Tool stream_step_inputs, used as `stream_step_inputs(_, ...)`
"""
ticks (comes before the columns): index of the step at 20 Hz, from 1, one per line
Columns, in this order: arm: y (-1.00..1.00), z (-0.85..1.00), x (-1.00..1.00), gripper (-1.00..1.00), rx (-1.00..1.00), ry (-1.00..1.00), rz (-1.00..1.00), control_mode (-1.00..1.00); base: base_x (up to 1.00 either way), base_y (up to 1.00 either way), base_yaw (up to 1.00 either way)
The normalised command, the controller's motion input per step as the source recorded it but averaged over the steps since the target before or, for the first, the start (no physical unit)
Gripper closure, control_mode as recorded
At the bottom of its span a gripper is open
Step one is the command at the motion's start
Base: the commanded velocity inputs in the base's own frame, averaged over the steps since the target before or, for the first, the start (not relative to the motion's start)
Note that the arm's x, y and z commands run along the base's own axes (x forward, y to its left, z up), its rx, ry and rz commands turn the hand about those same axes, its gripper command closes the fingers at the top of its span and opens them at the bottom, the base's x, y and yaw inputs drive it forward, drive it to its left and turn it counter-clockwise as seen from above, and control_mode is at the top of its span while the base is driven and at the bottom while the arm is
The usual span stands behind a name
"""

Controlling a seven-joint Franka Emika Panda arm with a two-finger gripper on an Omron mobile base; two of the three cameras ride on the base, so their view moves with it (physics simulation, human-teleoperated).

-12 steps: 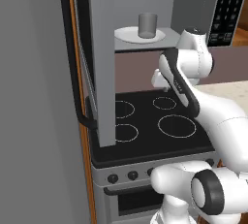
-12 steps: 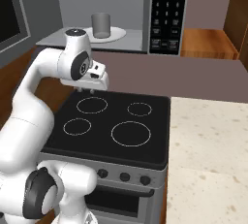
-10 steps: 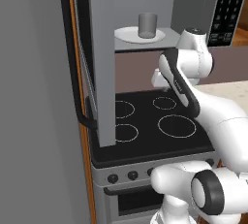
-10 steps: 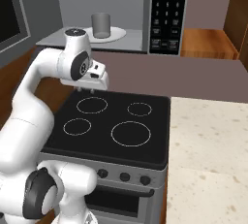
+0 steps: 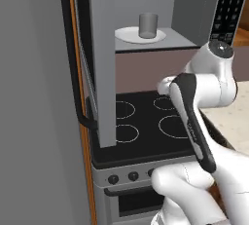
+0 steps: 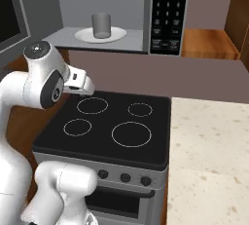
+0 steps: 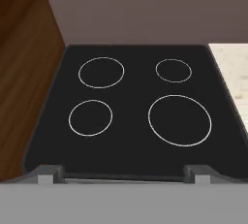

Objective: Close the microwave door.

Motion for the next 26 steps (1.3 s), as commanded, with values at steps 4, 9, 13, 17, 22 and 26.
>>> stream_step_inputs(4,0.0,0.34,-1.0,-1.0,0.01,-0.53,0.0,-1.0,0.0,0.0,0.0)
stream_step_inputs(9,0.0,0.3,-0.86,-1.0,0.0,-0.39,0.0,-1.0,0.0,0.0,0.0)
stream_step_inputs(13,0.0,0.21,-0.69,-1.0,0.0,-0.3,0.0,-1.0,0.0,0.0,0.0)
stream_step_inputs(17,0.0,0.15,-0.54,-1.0,0.0,-0.28,0.0,-1.0,0.0,0.0,0.0)
stream_step_inputs(22,0.02,0.16,-0.61,-1.0,0.0,-0.27,-0.03,-1.0,0.0,0.0,0.0)
stream_step_inputs(26,0.04,0.07,-0.76,-1.0,0.02,-0.16,0.0,-1.0,0.0,0.0,0.0)
